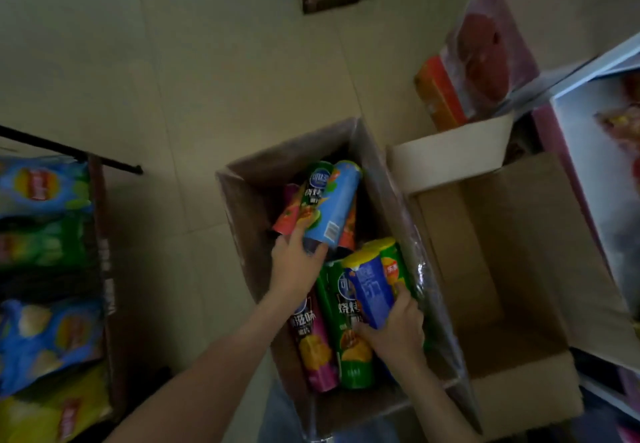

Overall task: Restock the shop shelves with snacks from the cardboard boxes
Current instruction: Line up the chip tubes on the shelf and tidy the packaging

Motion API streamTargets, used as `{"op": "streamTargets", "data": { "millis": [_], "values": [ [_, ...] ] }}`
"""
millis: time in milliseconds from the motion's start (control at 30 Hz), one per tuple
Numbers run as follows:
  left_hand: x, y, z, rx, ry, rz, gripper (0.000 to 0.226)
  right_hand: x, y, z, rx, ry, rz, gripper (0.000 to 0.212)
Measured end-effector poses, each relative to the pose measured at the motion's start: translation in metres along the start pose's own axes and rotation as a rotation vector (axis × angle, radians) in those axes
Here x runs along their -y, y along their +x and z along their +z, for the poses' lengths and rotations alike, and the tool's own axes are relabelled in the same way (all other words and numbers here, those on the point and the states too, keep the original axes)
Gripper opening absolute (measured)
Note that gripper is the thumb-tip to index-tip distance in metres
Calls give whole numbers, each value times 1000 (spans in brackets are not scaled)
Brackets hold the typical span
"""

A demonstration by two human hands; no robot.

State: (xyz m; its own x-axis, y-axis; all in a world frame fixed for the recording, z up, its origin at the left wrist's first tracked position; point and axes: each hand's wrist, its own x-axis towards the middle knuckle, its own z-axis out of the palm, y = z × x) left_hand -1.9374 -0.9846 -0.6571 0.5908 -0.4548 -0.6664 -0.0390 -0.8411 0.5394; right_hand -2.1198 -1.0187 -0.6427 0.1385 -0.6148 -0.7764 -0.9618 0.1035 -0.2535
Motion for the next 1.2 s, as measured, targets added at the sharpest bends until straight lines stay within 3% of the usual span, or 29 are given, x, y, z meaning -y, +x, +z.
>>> {"op": "streamTargets", "data": {
  "millis": [200,400,533,700,867,967,1067,1200],
  "values": [
    [3,33,25,67,-5,-55,72,-18,19,15,-38,-23,-6,98],
    [-10,30,15,147,127,-215,98,-20,27,2,76,422,-5,74],
    [-9,11,11,317,287,-327,94,-17,30,-14,254,668,70,70],
    [16,-15,25,450,352,-364,101,-16,34,-15,308,854,136,62],
    [37,-26,46,421,-228,-344,101,-19,38,-11,316,922,132,54],
    [25,-22,49,265,-554,-385,57,-16,39,-5,343,907,96,66],
    [17,-14,46,223,-554,-382,50,-12,39,-3,322,894,82,81],
    [8,-28,32,302,-552,-400,44,-7,27,-21,294,944,42,60]
  ]
}}
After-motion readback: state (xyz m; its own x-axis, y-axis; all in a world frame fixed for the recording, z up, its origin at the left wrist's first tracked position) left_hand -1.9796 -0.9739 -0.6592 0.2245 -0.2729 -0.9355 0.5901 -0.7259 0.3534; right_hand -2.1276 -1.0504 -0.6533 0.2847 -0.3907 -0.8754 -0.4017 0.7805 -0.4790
